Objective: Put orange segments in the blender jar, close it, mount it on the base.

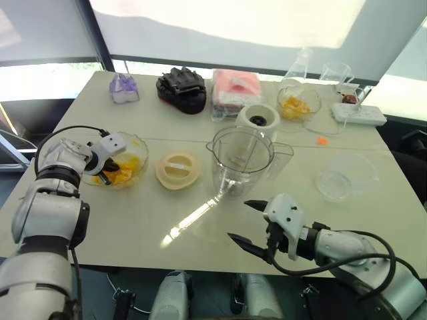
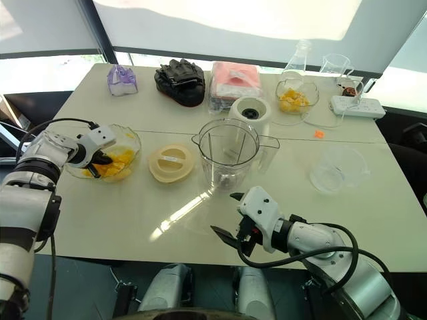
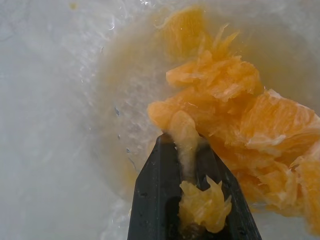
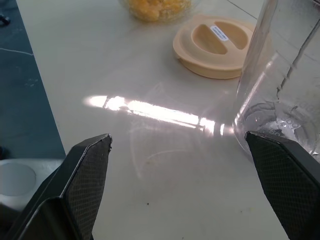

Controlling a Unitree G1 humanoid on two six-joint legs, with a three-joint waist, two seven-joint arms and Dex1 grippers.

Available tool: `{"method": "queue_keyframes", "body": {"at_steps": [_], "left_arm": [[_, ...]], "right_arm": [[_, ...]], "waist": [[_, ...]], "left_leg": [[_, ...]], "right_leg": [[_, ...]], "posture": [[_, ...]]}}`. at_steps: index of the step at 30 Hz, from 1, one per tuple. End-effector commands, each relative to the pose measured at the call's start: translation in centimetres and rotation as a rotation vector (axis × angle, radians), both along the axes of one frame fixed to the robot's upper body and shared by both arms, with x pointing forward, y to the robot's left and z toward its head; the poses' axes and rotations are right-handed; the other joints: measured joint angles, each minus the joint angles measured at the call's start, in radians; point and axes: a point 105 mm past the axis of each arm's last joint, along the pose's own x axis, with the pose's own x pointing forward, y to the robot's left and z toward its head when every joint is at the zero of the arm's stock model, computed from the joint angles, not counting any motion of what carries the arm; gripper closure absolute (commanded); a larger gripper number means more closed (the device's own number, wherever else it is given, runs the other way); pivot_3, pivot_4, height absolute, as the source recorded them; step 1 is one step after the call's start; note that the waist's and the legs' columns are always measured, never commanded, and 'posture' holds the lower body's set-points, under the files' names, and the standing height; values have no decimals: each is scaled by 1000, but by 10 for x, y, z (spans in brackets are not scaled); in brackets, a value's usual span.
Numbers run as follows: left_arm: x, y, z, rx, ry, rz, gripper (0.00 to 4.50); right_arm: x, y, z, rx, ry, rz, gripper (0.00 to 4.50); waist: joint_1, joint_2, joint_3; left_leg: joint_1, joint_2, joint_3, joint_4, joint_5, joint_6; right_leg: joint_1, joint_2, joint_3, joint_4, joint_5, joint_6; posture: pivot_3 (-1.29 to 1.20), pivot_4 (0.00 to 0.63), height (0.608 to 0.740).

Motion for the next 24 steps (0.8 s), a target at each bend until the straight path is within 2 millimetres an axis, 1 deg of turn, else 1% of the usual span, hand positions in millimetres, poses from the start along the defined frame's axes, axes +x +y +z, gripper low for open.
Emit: {"method": "queue_keyframes", "body": {"at_steps": [1,3,5,11,14,17,19,22,24], "left_arm": [[9,4,37,-37,-92,4,4460],[10,6,60,-92,-130,-3,4460],[7,9,73,-135,-143,-16,4460],[-9,22,91,-260,-148,-35,4460],[-12,24,101,-334,-173,-27,4460],[-14,19,107,-441,-197,-48,4460],[-14,15,108,-475,-205,-63,4460],[-11,2,113,-538,-219,-128,4460],[-7,-15,128,-612,-245,-188,4460]], "right_arm": [[0,1,8,9,-51,16,0],[3,2,6,11,-52,18,0],[5,4,5,14,-55,21,0],[13,8,3,24,-63,28,0],[15,7,3,25,-66,27,0],[17,7,3,26,-67,28,0],[17,7,3,27,-67,30,0],[18,6,4,26,-70,27,0],[18,0,3,12,-67,9,0]], "waist": [[1,0,0],[1,-2,1],[0,-2,1],[-7,-1,1],[-8,-1,1],[-8,-1,1],[-7,-1,1],[-7,-1,1],[-4,-1,1]], "left_leg": [[0,0,0,0,0,0],[-1,0,0,1,0,0],[-1,0,0,1,0,0],[-1,0,0,1,0,0],[-1,0,0,1,0,0],[-1,0,0,1,0,0],[-1,0,0,1,0,0],[-1,0,0,1,0,0],[-1,0,0,1,0,0]], "right_leg": [[0,0,0,0,0,0],[0,0,0,0,0,0],[0,0,0,0,0,-1],[-1,0,0,0,-1,-2],[-1,0,0,0,-1,-2],[-1,0,0,0,-1,-2],[-1,0,0,0,-1,-2],[-1,0,0,0,-1,-2],[-1,0,0,0,-1,-1]], "posture": [[0,150,740],[0,150,740],[0,150,740],[0,150,740],[0,150,740],[0,150,740],[0,150,740],[0,150,740],[0,150,740]]}}
